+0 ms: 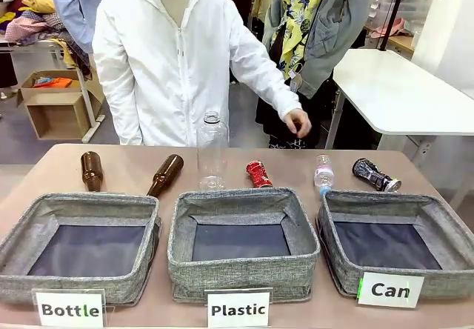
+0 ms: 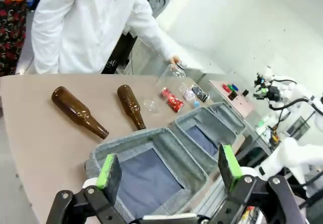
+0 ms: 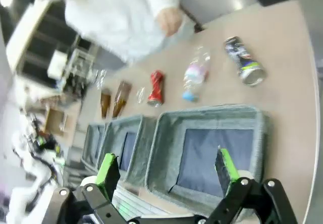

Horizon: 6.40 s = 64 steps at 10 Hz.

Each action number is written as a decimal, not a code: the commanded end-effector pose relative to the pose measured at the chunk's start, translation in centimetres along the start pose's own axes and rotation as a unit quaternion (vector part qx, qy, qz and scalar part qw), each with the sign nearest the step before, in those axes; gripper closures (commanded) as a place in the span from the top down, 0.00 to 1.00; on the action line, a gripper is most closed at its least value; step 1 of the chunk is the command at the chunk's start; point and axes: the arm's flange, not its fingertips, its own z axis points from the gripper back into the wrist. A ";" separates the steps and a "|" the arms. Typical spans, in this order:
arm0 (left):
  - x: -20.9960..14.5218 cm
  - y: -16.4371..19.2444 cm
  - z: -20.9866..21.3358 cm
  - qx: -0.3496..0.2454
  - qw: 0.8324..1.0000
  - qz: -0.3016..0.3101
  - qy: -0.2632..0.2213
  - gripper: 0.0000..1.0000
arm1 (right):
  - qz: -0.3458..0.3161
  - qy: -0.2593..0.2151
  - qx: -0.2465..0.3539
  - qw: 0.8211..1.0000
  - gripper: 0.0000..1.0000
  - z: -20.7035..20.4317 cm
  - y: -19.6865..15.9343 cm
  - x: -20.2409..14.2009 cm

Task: Sort the can waste into the basket.
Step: Pick up the can waste from the table and place it in the right Fabric basket.

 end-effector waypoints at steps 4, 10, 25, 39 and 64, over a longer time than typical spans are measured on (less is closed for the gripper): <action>0.7 -1.0 0.0 0.004 1.000 -0.008 0.014 1.00 | 0.035 0.018 0.011 0.999 1.00 -0.2 2.1 0.0; 0.7 -1.0 0.0 0.004 1.000 -0.008 0.014 1.00 | 0.098 0.114 -0.279 0.949 1.00 -14.3 7.1 7.7; 0.7 -1.0 0.0 0.004 1.000 -0.008 0.014 1.00 | 0.197 0.177 -0.372 0.889 1.00 -20.4 7.0 7.7; 0.7 -1.0 0.0 0.004 1.000 -0.008 0.014 1.00 | 0.496 0.327 -0.243 0.767 1.00 -32.5 2.4 11.9; 0.7 -1.0 0.0 0.004 1.000 -0.008 0.014 1.00 | 0.434 0.409 -0.262 0.759 0.00 -37.3 -2.1 12.9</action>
